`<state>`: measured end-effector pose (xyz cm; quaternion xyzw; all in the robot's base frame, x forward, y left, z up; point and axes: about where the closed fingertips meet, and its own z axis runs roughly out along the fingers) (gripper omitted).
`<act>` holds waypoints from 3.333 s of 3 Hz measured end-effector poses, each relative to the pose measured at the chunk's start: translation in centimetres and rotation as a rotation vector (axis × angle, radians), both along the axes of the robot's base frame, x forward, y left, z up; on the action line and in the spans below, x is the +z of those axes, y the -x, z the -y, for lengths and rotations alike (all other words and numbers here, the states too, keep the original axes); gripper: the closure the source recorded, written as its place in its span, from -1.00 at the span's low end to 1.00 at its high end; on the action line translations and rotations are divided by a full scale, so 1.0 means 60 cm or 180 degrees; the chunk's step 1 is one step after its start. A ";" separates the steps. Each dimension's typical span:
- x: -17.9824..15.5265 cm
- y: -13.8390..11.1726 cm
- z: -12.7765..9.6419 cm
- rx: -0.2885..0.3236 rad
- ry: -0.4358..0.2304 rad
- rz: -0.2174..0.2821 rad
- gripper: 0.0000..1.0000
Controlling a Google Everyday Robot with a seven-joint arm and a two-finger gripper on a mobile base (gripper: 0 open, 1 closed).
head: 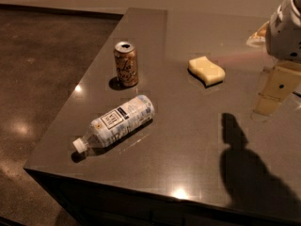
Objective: Pick blue plastic bottle
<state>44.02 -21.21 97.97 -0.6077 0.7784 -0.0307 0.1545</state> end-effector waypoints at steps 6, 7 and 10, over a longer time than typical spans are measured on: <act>-0.127 0.013 -0.399 0.1441 -0.0037 -0.0372 -1.00; -0.140 -0.002 -0.431 0.1553 -0.0053 -0.0396 -1.00; -0.186 -0.033 -0.434 0.1757 0.0129 -0.0533 -1.00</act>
Offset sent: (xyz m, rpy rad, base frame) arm -0.0467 0.1461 -0.0316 -0.0117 0.0839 0.3444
